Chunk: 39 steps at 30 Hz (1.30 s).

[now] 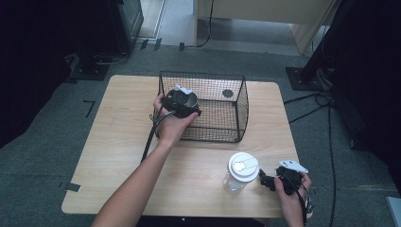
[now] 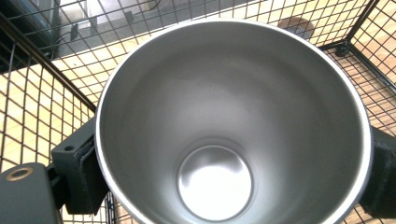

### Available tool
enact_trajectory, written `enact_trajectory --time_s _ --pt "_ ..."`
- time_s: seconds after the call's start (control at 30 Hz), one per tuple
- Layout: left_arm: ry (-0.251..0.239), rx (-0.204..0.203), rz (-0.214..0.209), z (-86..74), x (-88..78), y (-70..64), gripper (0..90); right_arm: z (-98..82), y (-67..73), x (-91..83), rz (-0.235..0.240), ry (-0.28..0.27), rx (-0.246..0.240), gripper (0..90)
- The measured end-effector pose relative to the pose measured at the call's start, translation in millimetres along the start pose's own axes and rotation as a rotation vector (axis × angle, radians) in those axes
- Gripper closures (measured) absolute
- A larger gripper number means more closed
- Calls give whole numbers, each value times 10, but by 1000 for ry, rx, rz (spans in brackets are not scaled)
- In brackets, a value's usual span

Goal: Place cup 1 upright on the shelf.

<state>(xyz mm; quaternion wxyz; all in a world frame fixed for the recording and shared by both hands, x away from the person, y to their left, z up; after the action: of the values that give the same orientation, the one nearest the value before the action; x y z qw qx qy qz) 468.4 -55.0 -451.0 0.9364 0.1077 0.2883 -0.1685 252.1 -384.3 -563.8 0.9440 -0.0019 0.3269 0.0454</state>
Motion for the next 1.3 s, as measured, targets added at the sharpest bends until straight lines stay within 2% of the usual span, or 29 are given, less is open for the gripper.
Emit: enact_trajectory --time_s 0.07,0.23,0.4,0.6,0.87,1.1,1.3 --pt "2 12 18 1 -7 8 41 0 0 0 0 0 0 0" --pt "2 18 18 6 -32 16 33 0 1 0 0 0 1 0" --pt "-21 1 14 45 -92 6 23 0 0 0 0 0 0 0" --pt "-24 -10 19 53 -173 -17 22 0 0 0 0 0 0 0" --pt "-80 -4 22 132 -372 -9 23 6 5 7 6 1 -5 0" --pt "-122 -13 -10 133 -539 -5 22 8 7 10 7 1 -4 0" --pt "-162 -12 -54 141 -763 -5 11 14 10 18 7 0 -5 0"
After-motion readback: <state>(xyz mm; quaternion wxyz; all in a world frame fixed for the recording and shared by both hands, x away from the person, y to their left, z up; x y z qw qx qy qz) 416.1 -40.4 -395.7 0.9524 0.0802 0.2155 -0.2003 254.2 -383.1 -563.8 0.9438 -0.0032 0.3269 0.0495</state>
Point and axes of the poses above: each handheld gripper's, and its own axes: x roughly forward along the jaws, z roughly out of its top, y roughly to its left, the point moved 5 cm from there along x, roughly forward along the jaws, and after that the axes turned 6 degrees about -y, right-handed, at the moved point
